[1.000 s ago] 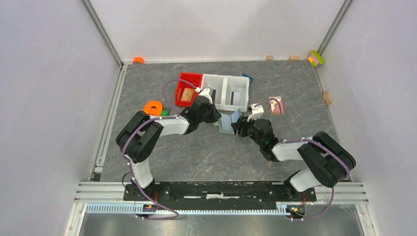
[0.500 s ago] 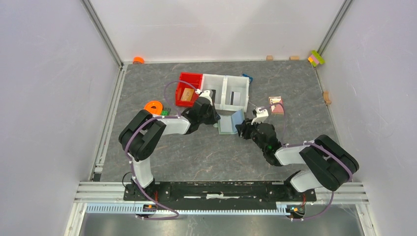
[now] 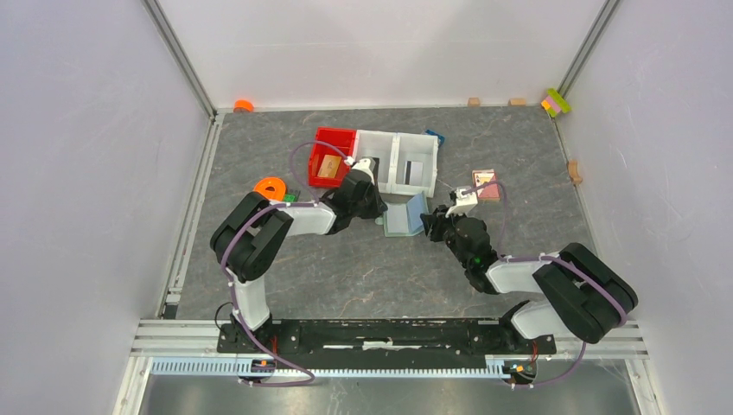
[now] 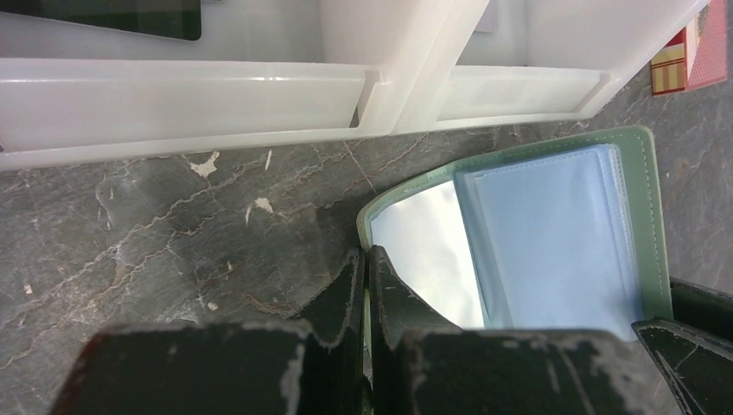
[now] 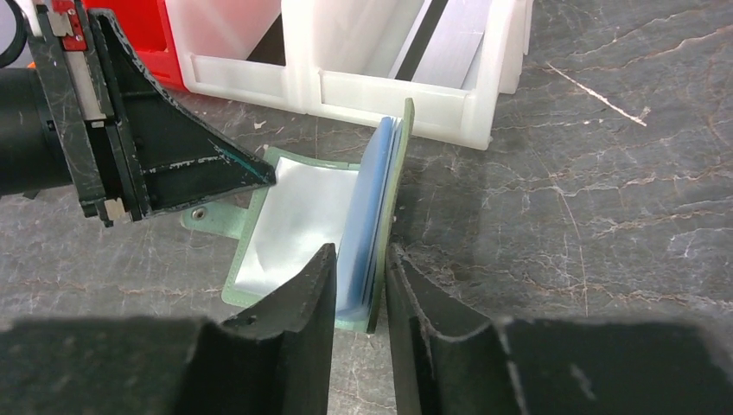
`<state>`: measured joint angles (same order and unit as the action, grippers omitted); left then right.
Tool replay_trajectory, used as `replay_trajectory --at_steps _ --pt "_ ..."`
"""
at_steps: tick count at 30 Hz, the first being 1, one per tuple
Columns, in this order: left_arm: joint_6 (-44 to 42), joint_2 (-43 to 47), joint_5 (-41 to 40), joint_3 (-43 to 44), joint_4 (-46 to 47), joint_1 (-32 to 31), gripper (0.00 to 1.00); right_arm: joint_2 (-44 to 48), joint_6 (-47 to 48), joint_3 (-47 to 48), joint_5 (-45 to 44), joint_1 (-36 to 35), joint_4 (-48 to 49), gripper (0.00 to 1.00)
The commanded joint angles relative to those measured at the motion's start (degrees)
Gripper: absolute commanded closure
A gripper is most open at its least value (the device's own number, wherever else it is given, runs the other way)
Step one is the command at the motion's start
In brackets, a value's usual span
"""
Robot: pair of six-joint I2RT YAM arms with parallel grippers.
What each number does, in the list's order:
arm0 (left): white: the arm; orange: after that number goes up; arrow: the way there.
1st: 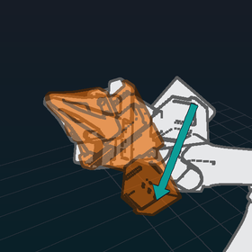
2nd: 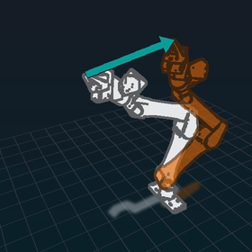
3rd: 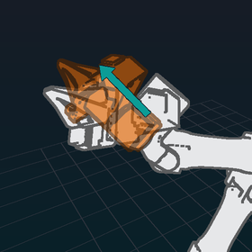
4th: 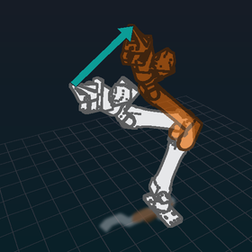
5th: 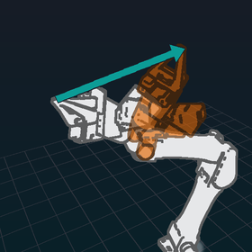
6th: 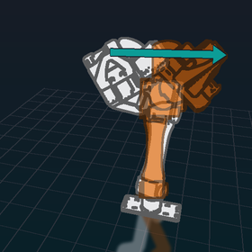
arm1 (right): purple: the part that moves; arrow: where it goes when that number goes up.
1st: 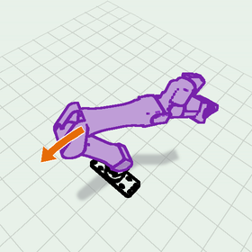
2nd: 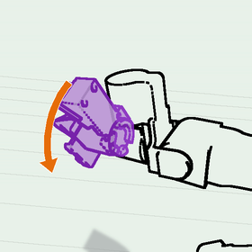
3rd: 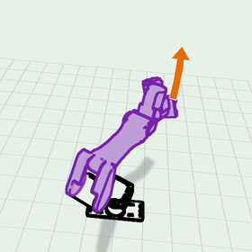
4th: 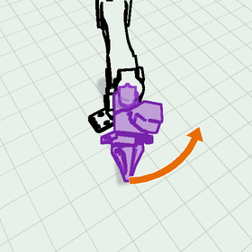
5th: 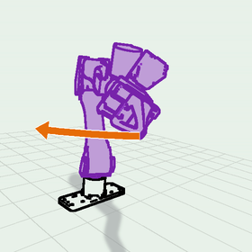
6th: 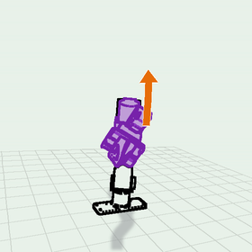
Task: Take the credit cards out of the card holder
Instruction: Open the card holder at the center of the board.
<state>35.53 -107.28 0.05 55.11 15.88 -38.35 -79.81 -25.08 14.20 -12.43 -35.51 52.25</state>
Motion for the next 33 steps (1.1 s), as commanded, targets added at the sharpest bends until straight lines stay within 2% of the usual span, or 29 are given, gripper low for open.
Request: replay_trajectory --at_steps 1,6,15,22,28,33 --pt "-1.4 -0.7 -0.7 2.4 -0.4 -0.2 0.98 0.4 0.8 0.5 -1.0 0.0 1.8 0.71" --pt "-1.3 -0.9 -0.4 2.6 -0.5 -0.2 0.98 0.0 1.4 1.4 -0.2 0.1 0.7 0.73" --pt "-1.1 -1.3 -0.3 3.0 -0.9 -0.2 0.98 -4.8 3.0 7.3 -1.7 0.0 -8.4 0.81" --pt "-1.1 -1.8 1.5 3.4 -0.9 -0.2 0.97 -9.0 4.6 11.0 3.9 -0.7 -10.9 0.8" --pt "-1.2 -1.7 2.0 3.5 -0.8 -0.3 0.97 -11.6 4.6 14.6 2.3 -1.0 -16.5 0.75" --pt "-1.4 -1.4 2.1 3.3 -0.8 -0.3 0.94 -12.5 4.3 15.7 1.8 -0.9 -18.3 0.74"
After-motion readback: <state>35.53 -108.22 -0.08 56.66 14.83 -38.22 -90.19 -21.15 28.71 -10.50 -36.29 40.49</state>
